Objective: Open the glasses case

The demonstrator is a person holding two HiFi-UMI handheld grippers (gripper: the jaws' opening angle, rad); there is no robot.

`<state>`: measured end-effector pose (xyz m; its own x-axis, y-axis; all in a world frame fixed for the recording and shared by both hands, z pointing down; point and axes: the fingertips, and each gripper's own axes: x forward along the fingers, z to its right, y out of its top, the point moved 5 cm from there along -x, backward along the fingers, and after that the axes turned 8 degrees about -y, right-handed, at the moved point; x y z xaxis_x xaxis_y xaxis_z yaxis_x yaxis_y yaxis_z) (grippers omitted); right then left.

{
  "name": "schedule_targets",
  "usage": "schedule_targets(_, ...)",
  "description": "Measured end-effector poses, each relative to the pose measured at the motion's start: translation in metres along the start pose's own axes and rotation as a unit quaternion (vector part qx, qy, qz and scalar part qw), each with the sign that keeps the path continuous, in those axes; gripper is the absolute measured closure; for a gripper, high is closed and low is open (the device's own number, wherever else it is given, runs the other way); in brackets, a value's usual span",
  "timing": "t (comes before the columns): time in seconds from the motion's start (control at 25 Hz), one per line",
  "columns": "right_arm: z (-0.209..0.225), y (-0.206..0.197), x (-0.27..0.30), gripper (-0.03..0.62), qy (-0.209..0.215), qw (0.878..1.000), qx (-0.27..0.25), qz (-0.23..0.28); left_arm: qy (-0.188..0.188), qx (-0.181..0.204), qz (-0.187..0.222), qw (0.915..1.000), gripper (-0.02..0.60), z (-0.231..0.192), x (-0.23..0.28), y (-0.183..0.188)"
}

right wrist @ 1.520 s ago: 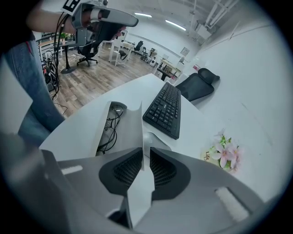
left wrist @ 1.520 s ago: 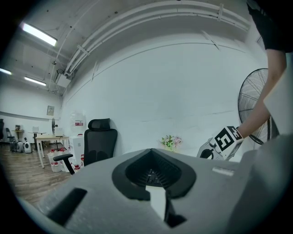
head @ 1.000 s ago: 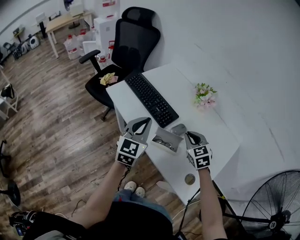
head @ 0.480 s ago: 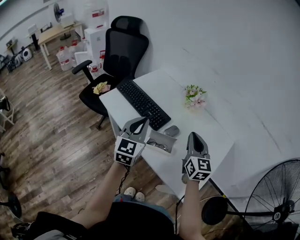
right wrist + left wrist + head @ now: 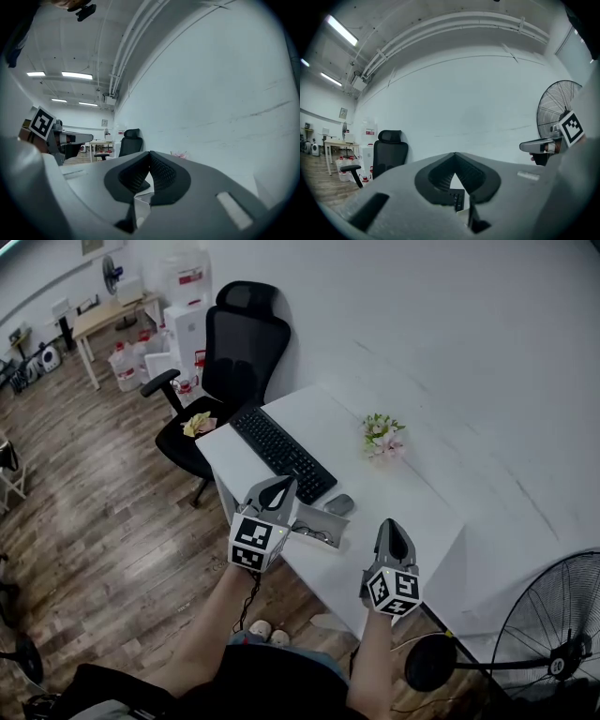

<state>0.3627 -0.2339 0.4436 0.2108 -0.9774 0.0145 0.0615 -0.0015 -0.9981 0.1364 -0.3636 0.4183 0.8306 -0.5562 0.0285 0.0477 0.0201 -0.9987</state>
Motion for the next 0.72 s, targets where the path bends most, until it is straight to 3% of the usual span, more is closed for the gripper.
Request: schedule_targets(0.72,-0.0045,0.0045,-0.0036,0.588,0.004,1.0,0.014,0.005,0.0,0.004,-0.004,1.0,0.574,0.0042,-0.0013,0.0007)
